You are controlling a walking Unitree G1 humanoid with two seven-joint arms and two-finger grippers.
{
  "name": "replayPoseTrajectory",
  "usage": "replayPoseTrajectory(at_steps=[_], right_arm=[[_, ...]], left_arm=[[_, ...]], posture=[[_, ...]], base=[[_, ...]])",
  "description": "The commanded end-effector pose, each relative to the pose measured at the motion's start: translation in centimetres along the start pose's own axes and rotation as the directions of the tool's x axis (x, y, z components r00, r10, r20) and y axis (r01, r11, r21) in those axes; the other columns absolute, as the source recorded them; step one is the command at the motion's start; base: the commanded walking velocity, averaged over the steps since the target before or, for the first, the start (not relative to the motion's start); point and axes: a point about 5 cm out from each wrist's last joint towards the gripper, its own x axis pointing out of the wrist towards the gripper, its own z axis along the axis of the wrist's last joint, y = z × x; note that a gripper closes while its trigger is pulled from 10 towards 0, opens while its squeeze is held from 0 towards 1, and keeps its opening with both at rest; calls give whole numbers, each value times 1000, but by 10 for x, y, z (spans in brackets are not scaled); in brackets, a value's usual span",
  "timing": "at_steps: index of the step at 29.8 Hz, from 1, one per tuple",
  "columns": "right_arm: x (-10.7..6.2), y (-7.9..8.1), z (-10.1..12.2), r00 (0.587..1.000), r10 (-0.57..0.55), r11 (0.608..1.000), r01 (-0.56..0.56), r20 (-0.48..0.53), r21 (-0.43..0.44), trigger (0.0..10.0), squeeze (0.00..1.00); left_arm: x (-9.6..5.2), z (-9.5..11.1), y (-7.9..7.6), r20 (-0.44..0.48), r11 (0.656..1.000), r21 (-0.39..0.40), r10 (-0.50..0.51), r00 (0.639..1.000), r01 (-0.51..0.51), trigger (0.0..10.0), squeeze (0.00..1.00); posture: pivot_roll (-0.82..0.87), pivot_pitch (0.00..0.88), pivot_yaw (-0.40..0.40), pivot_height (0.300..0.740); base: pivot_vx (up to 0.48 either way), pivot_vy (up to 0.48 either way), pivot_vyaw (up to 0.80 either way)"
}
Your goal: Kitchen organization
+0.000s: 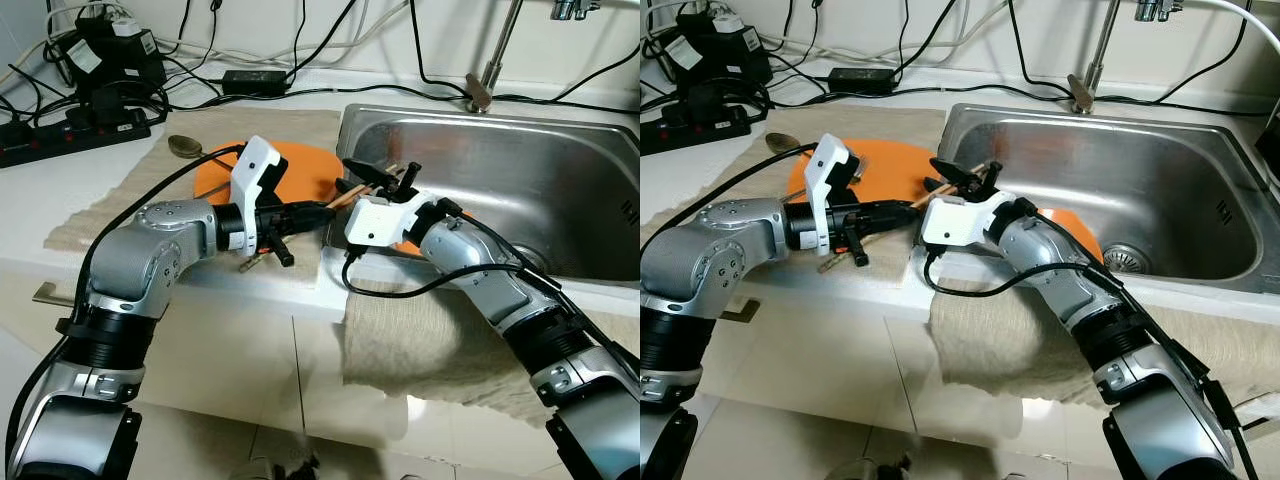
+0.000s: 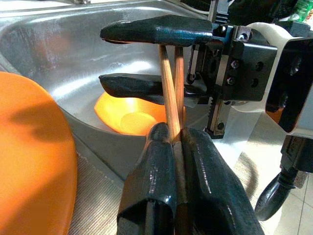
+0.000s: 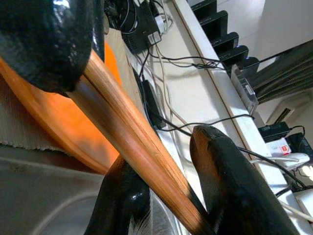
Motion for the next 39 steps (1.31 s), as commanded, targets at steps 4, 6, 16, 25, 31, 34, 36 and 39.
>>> replayPoseTrajectory(at_steps=[4,6,16,25,31,34,36,39], right_arm=[[1,3,2,999,-38,992,37,7,118,0,0],[1,3,1,999,-39,992,38,6,120,0,0],[1,2,2,999,-39,992,38,11,120,0,0],[1,0,1,999,-50,991,48,13,123,0,0],[2,1,1,999,-47,991,45,12,128,0,0],[1,1,1,999,-50,990,48,16,131,0,0],[0,0,1,998,-55,990,52,16,131,0,0],[-1,-2,-1,998,-65,989,63,9,131,0,0]], left_arm=[[-3,18,7,72,995,77,63,995,-68,0,0],[-2,16,10,59,992,84,87,994,-91,10000,0],[-2,13,19,53,982,81,165,985,-169,10000,1000],[-7,20,30,97,964,78,248,964,-256,10000,1000],[-7,15,32,85,961,80,257,963,-263,10000,1000],[-9,14,35,84,957,73,275,958,-281,10000,1000],[-12,14,39,80,949,71,303,950,-309,10000,0],[-19,11,47,78,930,60,358,931,-362,10000,0]], posture=[[55,20,35,740],[55,21,35,740],[56,16,30,740],[56,8,25,740],[58,7,24,740],[58,7,24,740],[57,4,23,740],[57,4,23,740]], base=[[0,0,0],[0,0,0],[0,0,0],[0,0,0],[0,0,0],[0,0,0],[0,0,0],[0,0,0]])
